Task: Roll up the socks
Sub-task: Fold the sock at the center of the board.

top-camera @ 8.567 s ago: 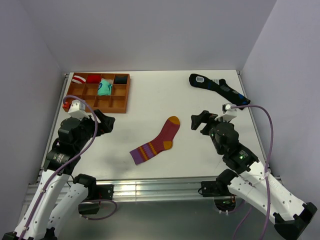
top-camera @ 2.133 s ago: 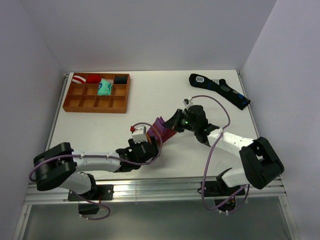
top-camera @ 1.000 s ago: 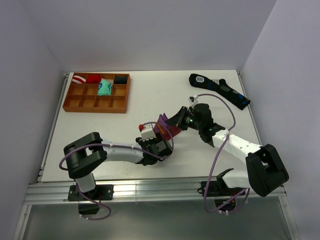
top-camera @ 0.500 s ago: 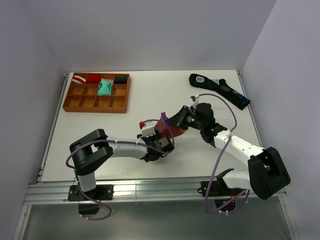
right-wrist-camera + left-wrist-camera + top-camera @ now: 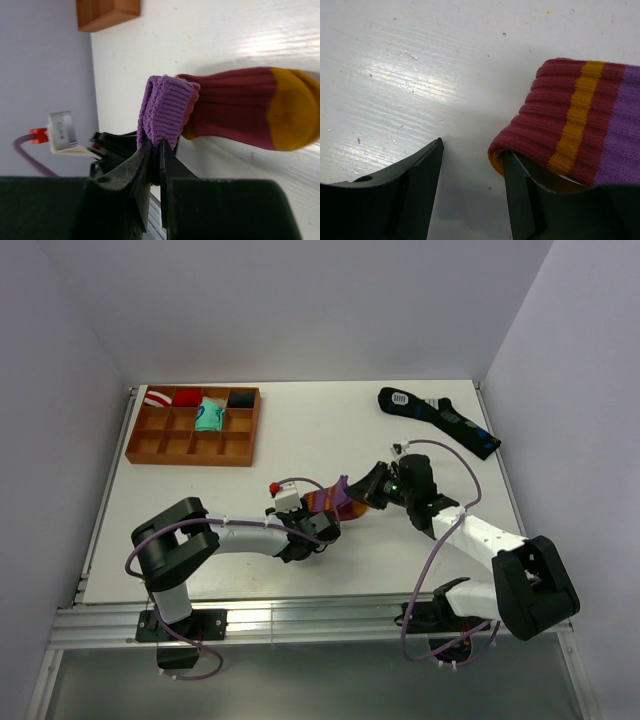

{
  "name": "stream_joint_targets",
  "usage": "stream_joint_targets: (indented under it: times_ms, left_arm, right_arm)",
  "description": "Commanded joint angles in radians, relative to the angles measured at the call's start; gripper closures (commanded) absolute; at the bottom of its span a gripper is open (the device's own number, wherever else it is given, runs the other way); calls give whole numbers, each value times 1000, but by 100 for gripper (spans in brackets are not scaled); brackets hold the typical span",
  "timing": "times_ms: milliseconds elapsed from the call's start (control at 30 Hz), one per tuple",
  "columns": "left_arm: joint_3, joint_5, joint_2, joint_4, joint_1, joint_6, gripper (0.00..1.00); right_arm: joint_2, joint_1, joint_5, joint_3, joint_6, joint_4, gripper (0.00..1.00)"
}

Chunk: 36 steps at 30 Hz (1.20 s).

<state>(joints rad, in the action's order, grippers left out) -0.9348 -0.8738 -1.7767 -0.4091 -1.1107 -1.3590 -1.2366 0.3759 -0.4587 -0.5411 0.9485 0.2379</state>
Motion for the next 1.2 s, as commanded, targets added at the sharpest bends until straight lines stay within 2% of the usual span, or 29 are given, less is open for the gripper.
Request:
stream_joint_targets:
  times_ms: [0,333,500,800,967,1167]
  left_arm:
    - [24,13,16,-105,6,-40,43]
    - [10,6,25,-131,6,-29,43]
    - [34,18,49,-94,6,10,44]
    - [65,47,63,-54,6,55,48]
    - [70,48,79,-62,6,67,48]
    - [56,50,83,-77,8,81,48]
  right_arm:
    - [26,-26,34,36,-17,-3,96]
    - [-3,-72,121,162,-14,46,98]
    - [-50,-77,150,148,-43,79,99]
    - [22,-74,215,119,-132,103,99]
    - [-27,-74,255,67,-189,58,99]
    - [-107,-69,252,105,-146,98,100]
